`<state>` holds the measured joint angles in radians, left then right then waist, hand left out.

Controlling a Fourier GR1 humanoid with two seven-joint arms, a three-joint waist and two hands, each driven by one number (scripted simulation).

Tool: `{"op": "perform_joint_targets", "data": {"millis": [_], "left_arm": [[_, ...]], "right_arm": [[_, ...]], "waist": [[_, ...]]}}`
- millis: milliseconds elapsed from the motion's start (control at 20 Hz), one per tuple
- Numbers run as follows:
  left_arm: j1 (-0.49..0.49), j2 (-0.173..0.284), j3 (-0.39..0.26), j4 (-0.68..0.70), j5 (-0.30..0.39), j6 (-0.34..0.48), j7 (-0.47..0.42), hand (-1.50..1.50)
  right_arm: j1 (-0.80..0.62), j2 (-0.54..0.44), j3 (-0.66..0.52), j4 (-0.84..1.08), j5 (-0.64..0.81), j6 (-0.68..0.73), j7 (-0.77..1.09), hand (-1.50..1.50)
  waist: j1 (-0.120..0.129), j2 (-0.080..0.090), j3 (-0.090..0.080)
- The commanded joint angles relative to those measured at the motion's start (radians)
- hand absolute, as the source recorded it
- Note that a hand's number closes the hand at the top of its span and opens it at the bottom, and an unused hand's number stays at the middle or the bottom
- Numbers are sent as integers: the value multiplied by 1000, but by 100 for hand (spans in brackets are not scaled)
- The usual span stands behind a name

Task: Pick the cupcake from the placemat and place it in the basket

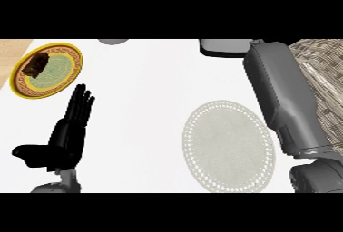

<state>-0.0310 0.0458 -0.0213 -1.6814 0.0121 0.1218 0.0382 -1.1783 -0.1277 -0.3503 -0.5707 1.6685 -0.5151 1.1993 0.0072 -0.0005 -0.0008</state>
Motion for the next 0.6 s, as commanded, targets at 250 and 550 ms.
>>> {"op": "perform_joint_targets", "data": {"millis": [250, 550], "left_arm": [[6, 30, 33, -2, 25, -30, -11, 0], [43, 34, 37, -7, 36, -51, -37, 0]], "right_arm": [[136, -13, -37, -177, 10, 26, 97, 150], [264, -36, -79, -270, -27, 62, 15, 150]], "waist": [[-14, -4, 0], [-10, -3, 0]]}}
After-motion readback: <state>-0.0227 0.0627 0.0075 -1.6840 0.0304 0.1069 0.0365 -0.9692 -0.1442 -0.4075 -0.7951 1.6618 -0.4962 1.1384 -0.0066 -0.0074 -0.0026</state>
